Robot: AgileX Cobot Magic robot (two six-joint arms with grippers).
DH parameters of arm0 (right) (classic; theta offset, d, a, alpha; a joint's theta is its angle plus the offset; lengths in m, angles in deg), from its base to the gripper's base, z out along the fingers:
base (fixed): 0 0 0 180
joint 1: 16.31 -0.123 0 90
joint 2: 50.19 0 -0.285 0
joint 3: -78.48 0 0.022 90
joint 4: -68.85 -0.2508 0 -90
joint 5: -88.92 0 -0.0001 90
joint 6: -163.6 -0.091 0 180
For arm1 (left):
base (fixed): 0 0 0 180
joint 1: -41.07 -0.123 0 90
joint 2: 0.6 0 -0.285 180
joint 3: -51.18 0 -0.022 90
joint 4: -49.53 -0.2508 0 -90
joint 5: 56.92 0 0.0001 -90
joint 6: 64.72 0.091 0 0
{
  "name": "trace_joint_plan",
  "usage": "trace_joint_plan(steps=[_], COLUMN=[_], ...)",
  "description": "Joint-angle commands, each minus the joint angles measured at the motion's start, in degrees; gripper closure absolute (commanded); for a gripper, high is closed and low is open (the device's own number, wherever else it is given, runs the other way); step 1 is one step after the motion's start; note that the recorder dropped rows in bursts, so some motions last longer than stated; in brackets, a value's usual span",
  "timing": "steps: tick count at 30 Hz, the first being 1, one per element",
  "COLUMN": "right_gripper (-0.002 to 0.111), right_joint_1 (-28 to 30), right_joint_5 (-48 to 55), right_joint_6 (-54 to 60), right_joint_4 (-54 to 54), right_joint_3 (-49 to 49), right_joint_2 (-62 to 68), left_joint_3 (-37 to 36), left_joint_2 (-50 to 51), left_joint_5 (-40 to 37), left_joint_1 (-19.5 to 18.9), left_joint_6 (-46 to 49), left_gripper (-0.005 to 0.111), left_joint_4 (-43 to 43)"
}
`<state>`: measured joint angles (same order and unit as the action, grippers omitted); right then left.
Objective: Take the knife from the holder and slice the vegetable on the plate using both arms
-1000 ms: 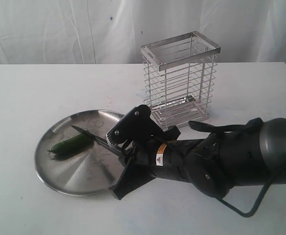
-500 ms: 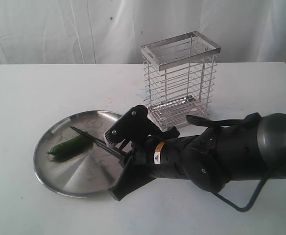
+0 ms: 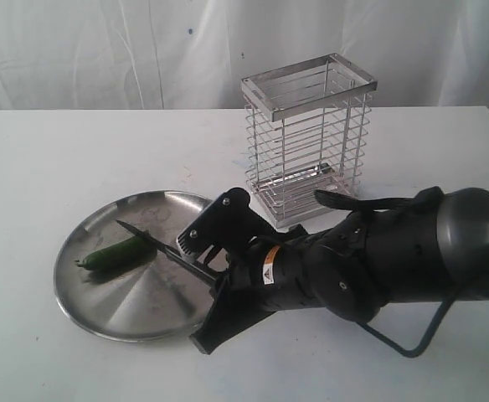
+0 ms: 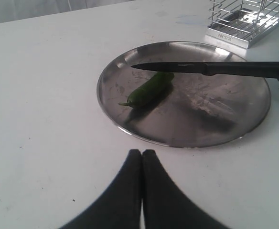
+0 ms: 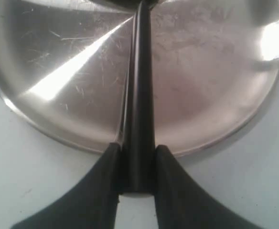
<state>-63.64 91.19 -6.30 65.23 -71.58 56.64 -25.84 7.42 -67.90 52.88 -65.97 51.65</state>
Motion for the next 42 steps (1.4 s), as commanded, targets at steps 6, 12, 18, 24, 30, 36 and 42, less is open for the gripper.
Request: trace_joint_plan(steps=[6,12,18,24,30,36,42], right_gripper=[0.108,0.108,0.108,0.108,0.108,0.108,0.108], right_joint_1=[-0.3,-0.3,-0.3,-0.3,-0.3,-0.3,-0.3], right_joint_5=[9.8,14.3,14.4,14.0,14.7,15.5,15.5], right_joint_6=[0.2,0.2,0.2,0.2,0.2,0.2,0.2], right_joint_4=[0.7,0.6,0.1,-0.9,-1.3,-1.8,-1.8], right_joint_3=[-4.9,-7.1,-7.5,-7.5,-7.5,-7.5,-7.6], right_joint_2=[-0.1,0.1,0.1,0.1,0.1,0.1,-0.4], left_joint_3=[-0.2,-0.2,-0.2,-0.2,-0.2,-0.2,3.7], left_joint_2=[-0.2,-0.2,-0.2,-0.2,-0.2,-0.2,-0.2], left_joint_5=[0.3,0.3,0.3,1.2,9.1,17.9,17.9], left_joint_1=[0.3,0.3,0.3,0.3,0.3,0.3,0.3], left_joint_6=[0.0,0.0,0.0,-1.6,-8.6,-22.2,-27.0], left_gripper=[0.107,0.107,0.107,0.107,0.107,0.107,0.107], left_joint_4=[0.6,0.6,0.6,1.5,8.5,10.3,10.3])
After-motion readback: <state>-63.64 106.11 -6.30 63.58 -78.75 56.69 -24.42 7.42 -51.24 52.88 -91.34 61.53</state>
